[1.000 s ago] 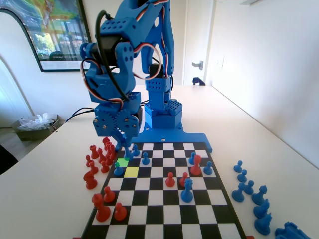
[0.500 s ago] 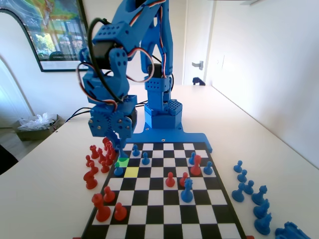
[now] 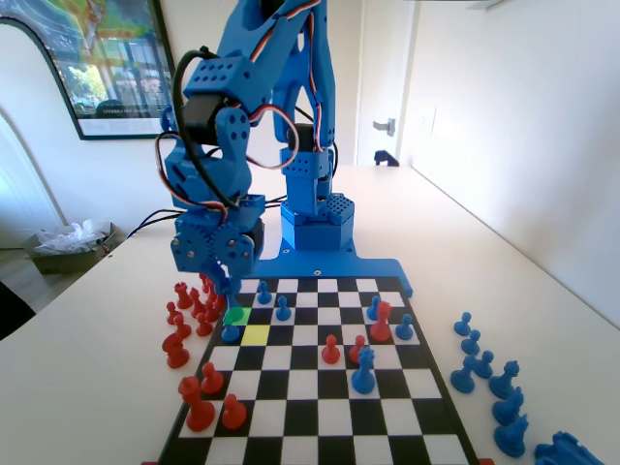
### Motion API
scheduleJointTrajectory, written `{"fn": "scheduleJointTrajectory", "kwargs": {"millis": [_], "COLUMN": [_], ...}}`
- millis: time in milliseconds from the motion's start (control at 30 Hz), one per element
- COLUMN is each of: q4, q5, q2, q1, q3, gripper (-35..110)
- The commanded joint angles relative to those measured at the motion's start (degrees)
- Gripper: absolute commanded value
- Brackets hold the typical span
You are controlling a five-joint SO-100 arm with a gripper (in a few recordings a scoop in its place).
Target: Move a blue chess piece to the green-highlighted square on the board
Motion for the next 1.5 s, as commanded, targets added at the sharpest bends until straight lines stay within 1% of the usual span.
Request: {"fn": "scheduleJointTrajectory", "kwargs": {"millis": [0, 100, 167, 300, 433, 733, 800, 867, 900, 1033, 1233, 1300, 1467], "q4": [-0.18, -0.18, -0.18, 0.7, 4.04, 18.98, 22.59, 26.89, 27.69, 28.83, 36.83, 38.06, 44.82], "q5": [-0.7, -0.7, -1.58, -1.14, -1.32, 0.88, 1.49, 2.11, 2.9, 6.77, 10.02, 11.34, 11.69], "q2": [1.14, 1.05, 1.05, 1.14, 1.23, 3.6, 4.66, 5.98, 6.86, 11.6, 19.95, 23.82, 36.65], "q1": [0.44, 0.26, 0.09, -0.53, -0.7, -2.64, -3.25, -4.04, -4.66, -7.21, -11.43, -13.1, -16.61], "q3": [0.09, 0.0, 0.0, -0.79, -3.16, -14.24, -16.96, -19.95, -20.57, -21.97, -25.58, -24.87, -22.94], "gripper": [8, 9, 15, 16, 17, 14, 11, 4, 1, 1, 1, 1, 1]}}
